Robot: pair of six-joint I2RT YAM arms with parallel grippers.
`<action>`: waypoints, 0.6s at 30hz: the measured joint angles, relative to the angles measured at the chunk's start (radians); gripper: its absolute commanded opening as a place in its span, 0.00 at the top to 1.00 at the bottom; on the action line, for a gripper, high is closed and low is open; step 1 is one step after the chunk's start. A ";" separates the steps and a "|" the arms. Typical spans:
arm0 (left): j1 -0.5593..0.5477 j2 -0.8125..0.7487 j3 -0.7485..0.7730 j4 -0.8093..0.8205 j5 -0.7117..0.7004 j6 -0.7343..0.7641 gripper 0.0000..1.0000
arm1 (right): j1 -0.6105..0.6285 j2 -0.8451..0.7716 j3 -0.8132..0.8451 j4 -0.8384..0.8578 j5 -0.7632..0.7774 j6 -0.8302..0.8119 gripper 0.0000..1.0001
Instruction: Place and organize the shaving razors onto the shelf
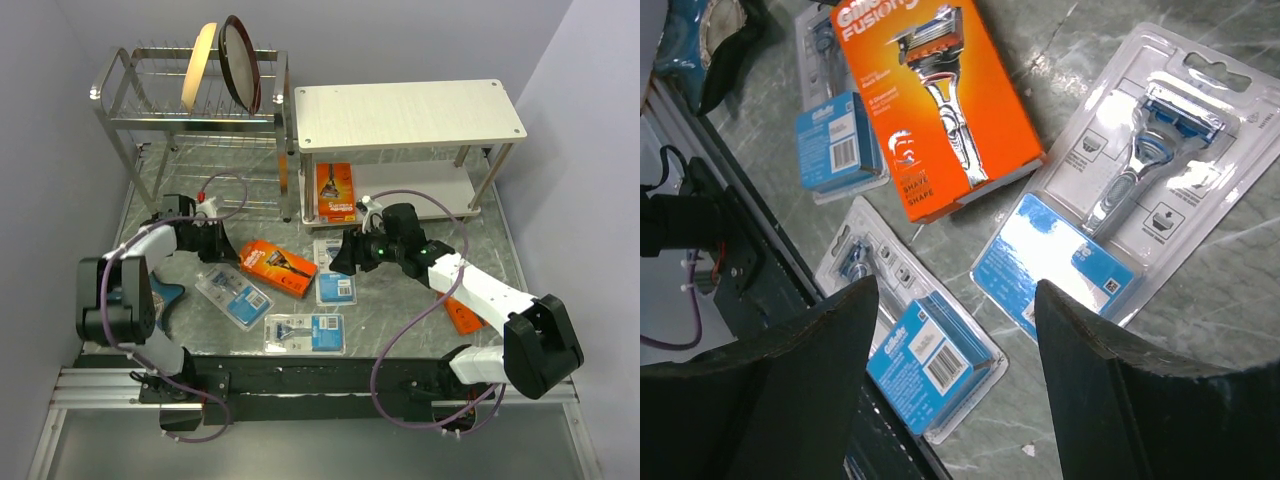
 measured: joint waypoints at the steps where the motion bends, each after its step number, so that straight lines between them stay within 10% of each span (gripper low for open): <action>1: 0.000 -0.047 -0.014 -0.015 0.006 0.013 0.99 | 0.000 -0.001 -0.001 0.000 -0.005 -0.003 0.28; 10: -0.021 -0.402 -0.034 -0.062 0.110 0.085 0.99 | 0.003 -0.044 0.002 -0.010 -0.091 -0.033 0.27; 18: -0.275 -0.399 0.079 -0.240 0.158 0.360 0.99 | 0.038 -0.053 0.152 -0.149 -0.186 -0.318 0.25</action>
